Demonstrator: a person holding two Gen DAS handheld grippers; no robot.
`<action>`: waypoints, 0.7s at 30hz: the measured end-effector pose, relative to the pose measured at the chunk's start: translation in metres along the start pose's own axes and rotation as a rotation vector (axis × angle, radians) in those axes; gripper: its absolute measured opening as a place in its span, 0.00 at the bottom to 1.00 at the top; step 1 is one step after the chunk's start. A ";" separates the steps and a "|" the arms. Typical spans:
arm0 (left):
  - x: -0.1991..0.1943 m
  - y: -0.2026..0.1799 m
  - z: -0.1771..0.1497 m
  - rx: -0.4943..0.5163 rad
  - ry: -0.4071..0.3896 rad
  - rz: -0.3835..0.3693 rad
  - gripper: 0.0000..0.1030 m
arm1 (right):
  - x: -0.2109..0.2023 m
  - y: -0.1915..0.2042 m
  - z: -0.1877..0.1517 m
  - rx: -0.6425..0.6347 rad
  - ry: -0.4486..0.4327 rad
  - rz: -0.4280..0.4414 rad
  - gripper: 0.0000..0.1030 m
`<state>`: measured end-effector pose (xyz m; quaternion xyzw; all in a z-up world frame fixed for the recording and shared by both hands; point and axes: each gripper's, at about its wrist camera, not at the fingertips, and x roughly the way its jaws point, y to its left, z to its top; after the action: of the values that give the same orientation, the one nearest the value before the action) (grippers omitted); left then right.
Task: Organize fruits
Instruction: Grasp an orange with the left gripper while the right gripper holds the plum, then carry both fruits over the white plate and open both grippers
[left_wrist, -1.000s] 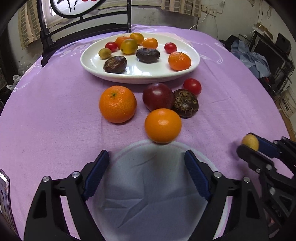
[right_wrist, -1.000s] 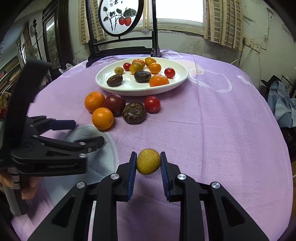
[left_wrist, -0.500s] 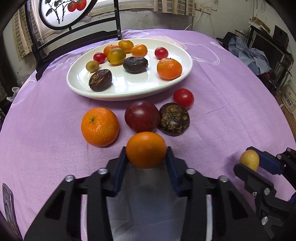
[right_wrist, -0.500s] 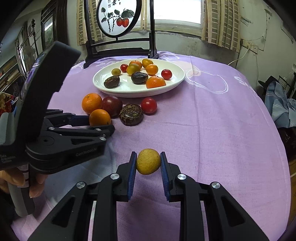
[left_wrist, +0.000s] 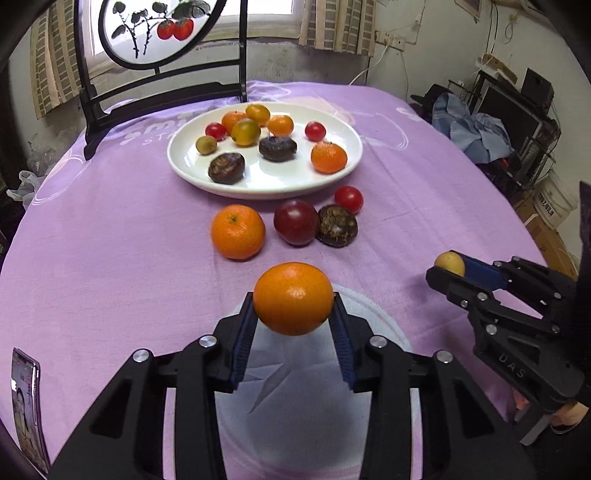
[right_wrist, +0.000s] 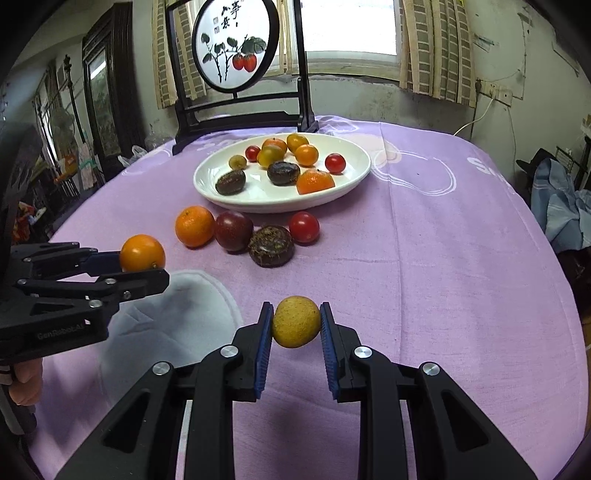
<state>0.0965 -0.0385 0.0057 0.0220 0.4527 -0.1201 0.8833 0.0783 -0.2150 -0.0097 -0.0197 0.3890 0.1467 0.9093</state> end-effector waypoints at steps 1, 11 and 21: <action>-0.006 0.003 0.003 -0.003 -0.013 0.000 0.38 | -0.004 0.000 0.003 0.011 -0.014 0.016 0.25; -0.026 0.012 0.057 0.031 -0.128 0.039 0.37 | -0.026 0.008 0.061 -0.004 -0.126 0.058 0.25; 0.047 0.056 0.121 -0.128 -0.081 0.123 0.37 | 0.044 0.027 0.116 -0.075 -0.102 0.054 0.25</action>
<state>0.2321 -0.0112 0.0351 -0.0113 0.4212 -0.0374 0.9061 0.1807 -0.1603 0.0416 -0.0356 0.3368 0.1864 0.9223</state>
